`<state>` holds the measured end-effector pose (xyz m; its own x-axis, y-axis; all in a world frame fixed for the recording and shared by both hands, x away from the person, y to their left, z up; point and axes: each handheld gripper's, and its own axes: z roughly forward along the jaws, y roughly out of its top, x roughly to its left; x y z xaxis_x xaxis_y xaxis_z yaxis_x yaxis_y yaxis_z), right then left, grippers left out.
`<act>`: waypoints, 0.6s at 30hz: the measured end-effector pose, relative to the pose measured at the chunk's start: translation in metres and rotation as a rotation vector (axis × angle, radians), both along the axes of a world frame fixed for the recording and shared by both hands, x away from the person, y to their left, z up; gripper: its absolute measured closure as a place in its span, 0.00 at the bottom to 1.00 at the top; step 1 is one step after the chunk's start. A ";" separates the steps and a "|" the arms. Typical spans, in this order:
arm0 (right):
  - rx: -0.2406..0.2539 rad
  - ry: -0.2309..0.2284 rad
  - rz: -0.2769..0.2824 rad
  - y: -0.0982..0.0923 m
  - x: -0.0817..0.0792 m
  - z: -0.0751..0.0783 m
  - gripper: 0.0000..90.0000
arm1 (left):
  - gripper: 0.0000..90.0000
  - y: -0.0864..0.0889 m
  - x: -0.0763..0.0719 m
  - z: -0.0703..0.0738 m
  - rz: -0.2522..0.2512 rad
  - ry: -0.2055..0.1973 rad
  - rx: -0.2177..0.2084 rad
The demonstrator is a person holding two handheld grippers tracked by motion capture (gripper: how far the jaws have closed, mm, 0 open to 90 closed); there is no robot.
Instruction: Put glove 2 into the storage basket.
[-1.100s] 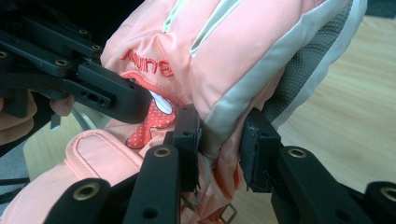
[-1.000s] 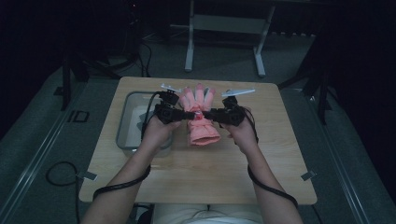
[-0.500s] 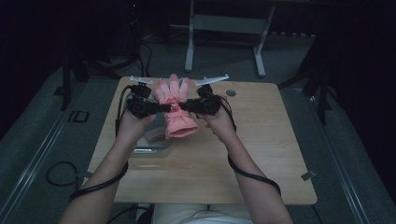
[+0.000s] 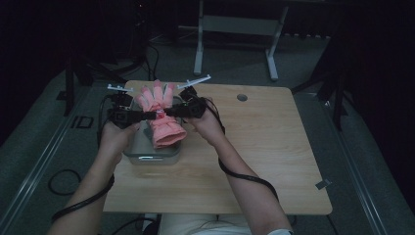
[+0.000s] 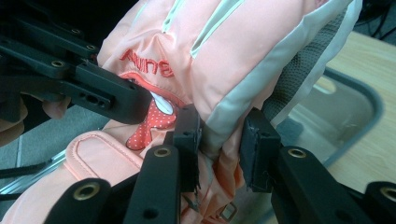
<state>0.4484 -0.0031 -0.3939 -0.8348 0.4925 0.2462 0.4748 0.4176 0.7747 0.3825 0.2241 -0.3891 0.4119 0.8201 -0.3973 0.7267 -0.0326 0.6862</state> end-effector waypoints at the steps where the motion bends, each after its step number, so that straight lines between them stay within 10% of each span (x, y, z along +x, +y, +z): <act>1: -0.007 0.005 0.002 0.004 0.001 -0.002 0.78 | 0.87 0.003 0.000 -0.003 0.005 0.005 -0.002; 18: -0.098 0.074 -0.001 0.031 0.026 -0.043 0.78 | 0.87 0.018 0.022 -0.055 0.046 0.074 -0.044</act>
<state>0.4743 0.0275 -0.4368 -0.8158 0.5179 0.2575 0.5295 0.4896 0.6928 0.4043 0.2426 -0.4440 0.3420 0.8184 -0.4617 0.7758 0.0314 0.6302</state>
